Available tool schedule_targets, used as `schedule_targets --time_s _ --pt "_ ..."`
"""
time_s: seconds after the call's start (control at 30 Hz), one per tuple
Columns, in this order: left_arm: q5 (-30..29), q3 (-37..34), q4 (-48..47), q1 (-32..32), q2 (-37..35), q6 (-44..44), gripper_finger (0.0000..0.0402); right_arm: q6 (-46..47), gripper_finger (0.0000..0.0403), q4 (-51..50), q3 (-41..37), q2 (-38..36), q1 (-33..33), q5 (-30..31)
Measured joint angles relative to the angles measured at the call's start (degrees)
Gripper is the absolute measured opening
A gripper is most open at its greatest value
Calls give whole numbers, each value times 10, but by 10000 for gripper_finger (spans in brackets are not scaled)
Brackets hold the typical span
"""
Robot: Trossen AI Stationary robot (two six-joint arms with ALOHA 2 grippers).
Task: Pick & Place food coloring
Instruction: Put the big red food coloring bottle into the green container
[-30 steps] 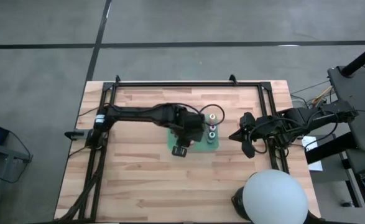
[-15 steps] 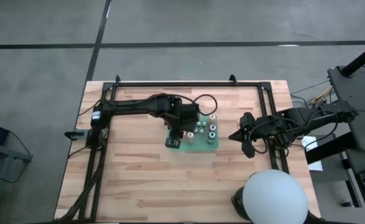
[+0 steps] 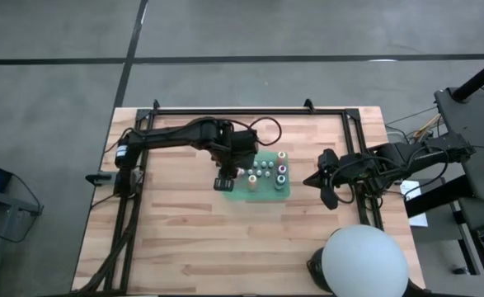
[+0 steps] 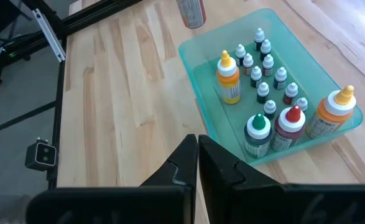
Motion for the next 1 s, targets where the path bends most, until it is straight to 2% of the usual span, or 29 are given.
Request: schedule_targets --time_s 0.5,1.0 --pt "-1 -3 -18 12 -53 -10 97 3 8 2 0 2 0 0" --pt "-11 -19 -16 21 -179 -64 97 4 8 3 0 2 0 0"
